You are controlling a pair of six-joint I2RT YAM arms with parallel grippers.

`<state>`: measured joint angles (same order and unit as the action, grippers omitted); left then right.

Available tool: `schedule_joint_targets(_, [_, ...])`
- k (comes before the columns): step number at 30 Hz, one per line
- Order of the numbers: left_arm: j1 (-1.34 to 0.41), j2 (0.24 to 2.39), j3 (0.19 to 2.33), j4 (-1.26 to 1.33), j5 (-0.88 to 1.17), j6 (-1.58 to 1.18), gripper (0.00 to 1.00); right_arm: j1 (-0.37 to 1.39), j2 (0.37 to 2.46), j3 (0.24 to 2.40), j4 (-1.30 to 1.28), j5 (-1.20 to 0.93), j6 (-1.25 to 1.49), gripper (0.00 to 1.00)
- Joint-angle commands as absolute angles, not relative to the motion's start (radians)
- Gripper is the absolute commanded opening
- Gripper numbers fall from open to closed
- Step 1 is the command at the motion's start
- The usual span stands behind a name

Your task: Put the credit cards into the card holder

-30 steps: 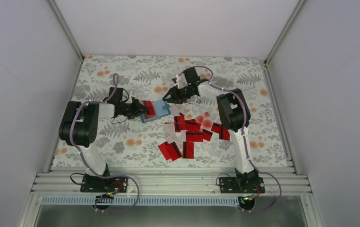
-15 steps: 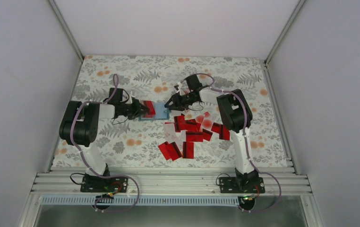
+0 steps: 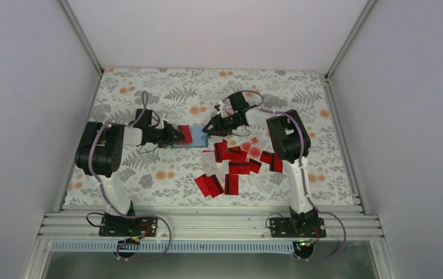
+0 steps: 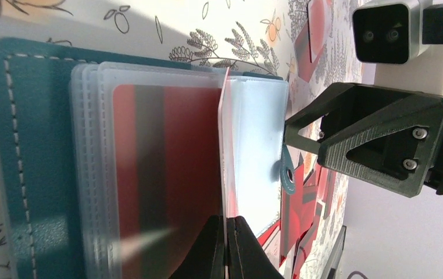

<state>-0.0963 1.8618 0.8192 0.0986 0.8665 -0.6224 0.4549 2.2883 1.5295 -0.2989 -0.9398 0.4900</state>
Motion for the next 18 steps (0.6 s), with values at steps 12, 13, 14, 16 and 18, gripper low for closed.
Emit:
schedule_joint_targets(12, [-0.108,1.924,0.879,-0.039,0.950,-0.471,0.02,0.457,2.307,1.518,-0.342,-0.914,0.492,0.39])
schedule_joint_targets(13, [-0.108,1.928,0.882,-0.042,0.948,-0.471,0.02,0.457,2.308,1.517,-0.341,-0.914,0.494,0.39])
schedule_joint_targets(14, [-0.108,1.930,0.886,-0.046,0.949,-0.472,0.02,0.457,2.308,1.517,-0.339,-0.913,0.494,0.39])
schedule_joint_targets(16, [-0.107,1.940,0.895,-0.058,0.950,-0.469,0.02,0.457,2.306,1.517,-0.337,-0.914,0.495,0.39])
schedule_joint_targets(18, [-0.107,1.957,0.911,-0.083,0.950,-0.457,0.02,0.457,2.306,1.516,-0.337,-0.914,0.495,0.39])
